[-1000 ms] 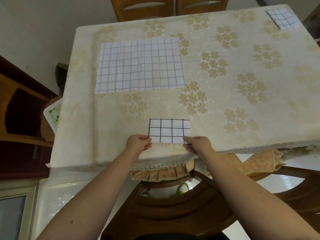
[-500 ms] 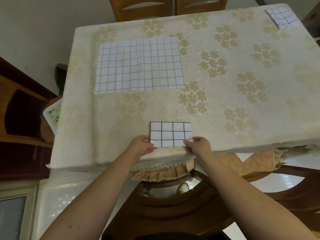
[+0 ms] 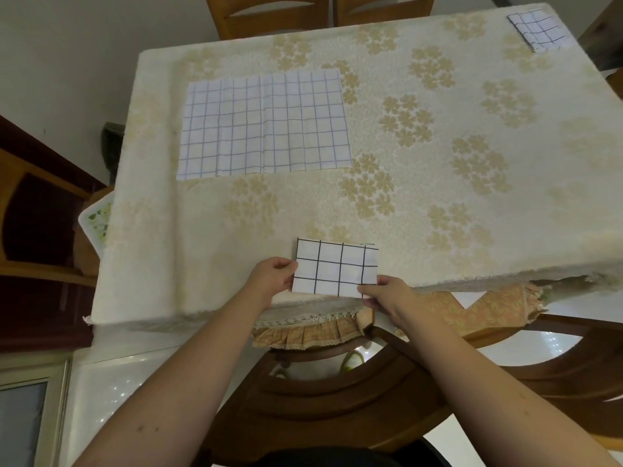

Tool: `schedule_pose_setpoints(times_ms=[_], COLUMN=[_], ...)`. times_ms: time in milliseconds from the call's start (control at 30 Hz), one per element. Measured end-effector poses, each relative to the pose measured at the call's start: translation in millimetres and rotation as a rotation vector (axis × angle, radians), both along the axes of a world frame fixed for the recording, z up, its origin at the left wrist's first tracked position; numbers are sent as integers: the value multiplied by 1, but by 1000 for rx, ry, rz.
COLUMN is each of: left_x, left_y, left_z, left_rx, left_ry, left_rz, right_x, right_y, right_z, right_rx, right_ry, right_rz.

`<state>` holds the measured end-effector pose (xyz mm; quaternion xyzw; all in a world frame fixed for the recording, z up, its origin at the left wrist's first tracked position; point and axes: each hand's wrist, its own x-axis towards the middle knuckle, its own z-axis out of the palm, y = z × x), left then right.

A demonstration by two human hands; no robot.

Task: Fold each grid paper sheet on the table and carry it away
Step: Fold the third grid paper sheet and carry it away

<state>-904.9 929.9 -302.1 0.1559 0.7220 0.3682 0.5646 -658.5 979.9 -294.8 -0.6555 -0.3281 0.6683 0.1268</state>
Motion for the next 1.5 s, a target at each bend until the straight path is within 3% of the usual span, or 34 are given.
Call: schedule_pose_setpoints(times_ms=[433, 900, 1167, 1500], left_x=[7, 26, 30, 22], left_y=[-5, -16, -23, -48], left_z=[14, 45, 55, 61], left_rx=[105, 79, 34, 109], left_ry=[-7, -134, -94, -158], left_rz=[-163, -44, -40, -213], right_x=[33, 53, 61, 74], right_y=[7, 10, 8, -25], right_z=[17, 30, 33, 55], right_rx=[151, 239, 219, 166], right_ry=[312, 244, 210, 237], right_rz=[48, 117, 170, 145])
